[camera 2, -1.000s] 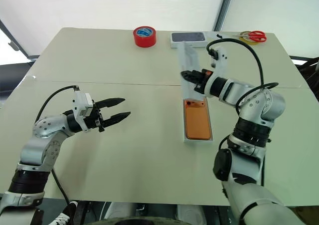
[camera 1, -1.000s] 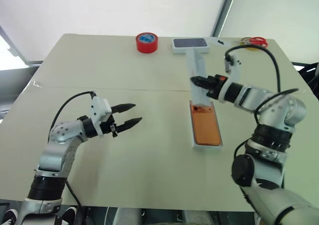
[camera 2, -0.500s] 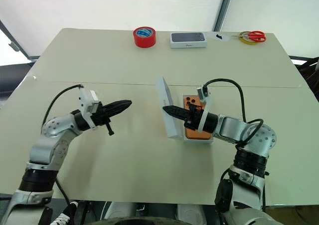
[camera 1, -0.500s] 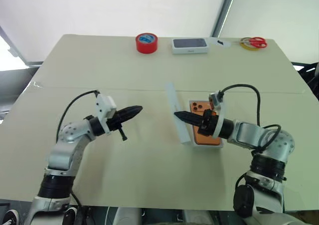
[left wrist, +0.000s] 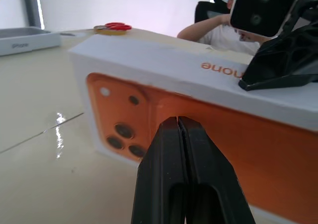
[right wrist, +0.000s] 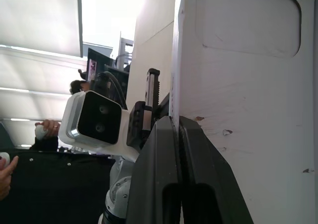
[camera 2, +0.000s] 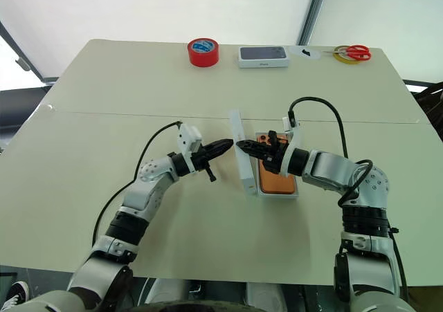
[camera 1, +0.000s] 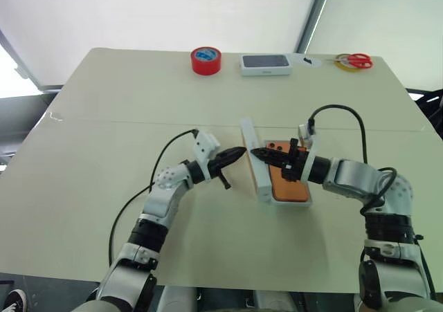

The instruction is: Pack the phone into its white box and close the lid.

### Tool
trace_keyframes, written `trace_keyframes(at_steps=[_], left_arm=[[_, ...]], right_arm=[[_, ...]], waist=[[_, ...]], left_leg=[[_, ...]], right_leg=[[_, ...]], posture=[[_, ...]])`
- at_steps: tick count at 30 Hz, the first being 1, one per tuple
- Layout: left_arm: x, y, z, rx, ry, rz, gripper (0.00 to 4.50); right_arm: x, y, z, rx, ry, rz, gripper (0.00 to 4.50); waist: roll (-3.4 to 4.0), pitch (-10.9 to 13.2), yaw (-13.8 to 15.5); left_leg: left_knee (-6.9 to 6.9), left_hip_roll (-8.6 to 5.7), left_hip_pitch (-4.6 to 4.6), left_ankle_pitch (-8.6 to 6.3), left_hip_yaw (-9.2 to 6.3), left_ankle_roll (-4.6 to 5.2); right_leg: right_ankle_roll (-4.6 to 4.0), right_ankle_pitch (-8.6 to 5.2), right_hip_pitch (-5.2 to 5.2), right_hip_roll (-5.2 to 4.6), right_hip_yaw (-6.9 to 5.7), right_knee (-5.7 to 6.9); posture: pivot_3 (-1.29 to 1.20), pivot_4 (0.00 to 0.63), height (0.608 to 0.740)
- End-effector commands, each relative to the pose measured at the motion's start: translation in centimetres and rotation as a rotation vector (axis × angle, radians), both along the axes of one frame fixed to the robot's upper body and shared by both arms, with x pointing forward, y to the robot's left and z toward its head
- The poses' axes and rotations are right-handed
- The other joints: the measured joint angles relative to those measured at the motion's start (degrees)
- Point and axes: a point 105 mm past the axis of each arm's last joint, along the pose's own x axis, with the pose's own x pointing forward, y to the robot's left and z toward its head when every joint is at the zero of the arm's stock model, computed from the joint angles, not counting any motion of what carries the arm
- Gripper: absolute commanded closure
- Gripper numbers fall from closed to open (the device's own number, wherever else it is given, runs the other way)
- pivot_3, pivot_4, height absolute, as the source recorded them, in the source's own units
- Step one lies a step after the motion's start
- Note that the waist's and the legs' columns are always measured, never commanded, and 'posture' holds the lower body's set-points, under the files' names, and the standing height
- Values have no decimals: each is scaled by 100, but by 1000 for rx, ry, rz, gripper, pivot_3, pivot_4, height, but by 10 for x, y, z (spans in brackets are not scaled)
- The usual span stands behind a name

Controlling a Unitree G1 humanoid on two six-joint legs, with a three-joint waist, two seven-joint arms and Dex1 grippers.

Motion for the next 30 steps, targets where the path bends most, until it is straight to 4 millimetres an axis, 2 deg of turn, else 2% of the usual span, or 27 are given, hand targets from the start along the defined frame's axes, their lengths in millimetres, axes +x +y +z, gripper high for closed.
trace_keyframes(at_steps=[1, 3, 7, 10, 14, 15, 19, 22, 24, 27, 30], left_arm=[[-3, -15, 8, -12, -47, -48, 4500], [-6, -21, 7, -19, -40, -72, 4500], [-8, -29, 4, -32, -21, -92, 4500], [-9, -42, 2, -31, -16, -117, 4500], [-9, -49, 4, -43, -16, -126, 4500], [-9, -48, 5, -50, -10, -123, 4500], [-7, -35, 2, -47, -1, -99, 4500], [-1, -19, 5, -48, -12, -50, 4500], [7, -6, 14, -76, -1, 2, 4500], [21, 11, 16, -52, 11, 84, 4500], [26, 13, 2, 16, 71, 97, 4500]], right_arm=[[3, -16, -18, -85, 51, -61, 3571], [0, -28, -15, -127, 31, -54, 2613], [4, -57, -10, -191, 12, -83, 2613], [9, -79, -1, -285, -47, -107, 2613], [13, -93, 8, -333, -109, -105, 2613], [18, -98, 9, -392, -154, -124, 2613], [31, -102, 8, -625, -366, -125, 2613], [31, -89, 7, -690, -489, -76, 2613], [35, -91, 2, -728, -511, -104, 3149], [36, -91, -5, -822, -597, -105, 4472], [32, -83, -6, -837, -642, -80, 4472]], waist=[[0, 0, 6], [0, 0, 22], [1, 0, 97], [1, 0, 121], [0, 1, 104], [2, 2, 100], [3, 2, 101], [3, 2, 105], [2, 3, 113], [1, 3, 138], [2, 3, 129]], left_leg=[[0, 0, -1, 0, 0, 0], [0, 0, -5, 0, 0, 0], [3, -2, -9, -1, 2, 3], [4, 0, -7, -1, 1, 3], [3, 0, -13, -3, 1, 5], [3, 1, -14, -3, 2, 6], [2, 2, -22, -3, 1, 6], [3, 3, -22, -2, 1, 5], [3, 3, -22, -2, 0, 4], [8, 0, -23, -1, -2, 3], [10, -3, -24, -1, -2, 3]], right_leg=[[0, 0, 0, 0, 0, 0], [0, 0, -2, 0, 0, -1], [0, 0, -5, -3, 0, -3], [0, 0, -4, -1, 0, -3], [0, 0, -8, 0, 0, -8], [0, 0, -11, 2, 1, -8], [0, 0, -23, 4, 1, -4], [0, 0, -25, 5, 1, -3], [0, 0, -25, 4, 1, -2], [1, 1, -19, -1, -1, -1], [3, 2, -19, -3, -1, -2]], posture=[[0, 150, 740], [0, 150, 740], [0, 150, 740], [0, 150, 740], [0, 150, 740], [0, 150, 740], [0, 150, 740], [0, 150, 740], [0, 150, 740], [0, 150, 740], [0, 150, 740]])
